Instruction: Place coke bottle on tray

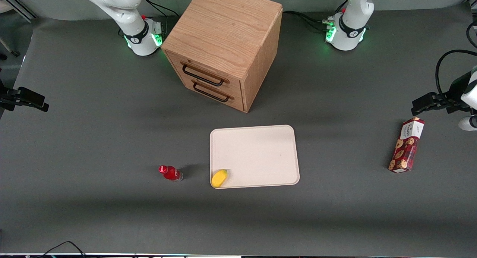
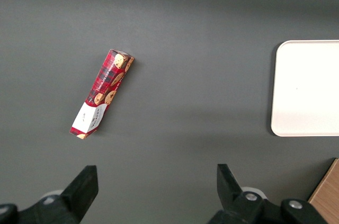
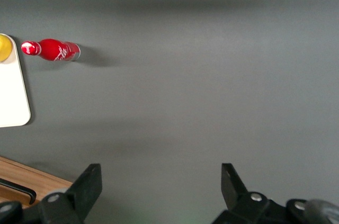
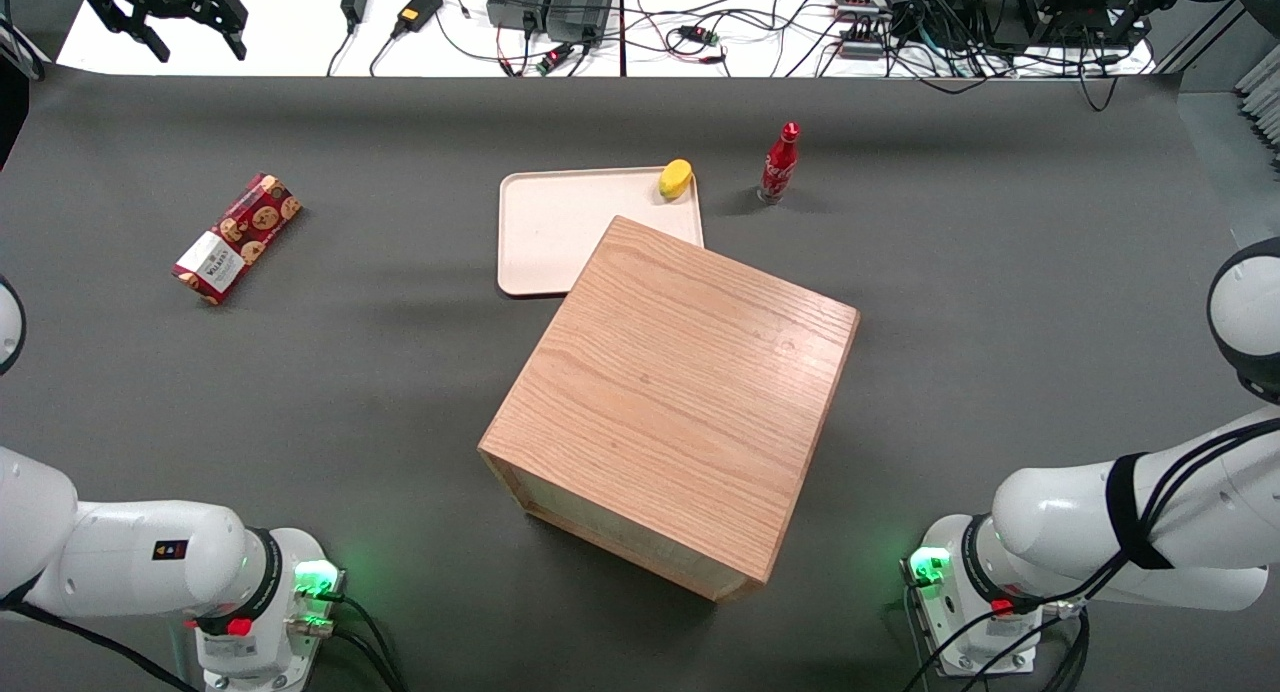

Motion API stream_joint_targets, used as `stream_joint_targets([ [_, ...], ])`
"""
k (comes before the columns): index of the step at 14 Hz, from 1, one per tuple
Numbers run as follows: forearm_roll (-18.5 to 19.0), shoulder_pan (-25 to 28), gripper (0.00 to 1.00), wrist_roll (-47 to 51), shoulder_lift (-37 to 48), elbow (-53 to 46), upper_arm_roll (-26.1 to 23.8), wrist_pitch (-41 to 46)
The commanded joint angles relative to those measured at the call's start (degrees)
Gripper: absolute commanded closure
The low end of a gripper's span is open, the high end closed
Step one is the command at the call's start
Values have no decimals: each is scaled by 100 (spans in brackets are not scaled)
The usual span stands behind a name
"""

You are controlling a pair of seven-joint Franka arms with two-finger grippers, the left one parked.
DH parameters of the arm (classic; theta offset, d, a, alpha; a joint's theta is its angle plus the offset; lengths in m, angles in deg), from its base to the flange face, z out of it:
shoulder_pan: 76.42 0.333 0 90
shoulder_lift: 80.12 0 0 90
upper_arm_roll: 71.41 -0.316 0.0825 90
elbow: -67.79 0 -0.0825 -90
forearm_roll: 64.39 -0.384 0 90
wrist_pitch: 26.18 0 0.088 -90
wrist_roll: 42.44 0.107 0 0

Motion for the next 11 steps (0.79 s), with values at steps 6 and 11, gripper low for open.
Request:
stream_joint_targets([
  [6, -102, 64, 0, -68, -12, -19, -4, -17],
  [11, -328, 81, 0, -6, -38, -72, -13, 0],
])
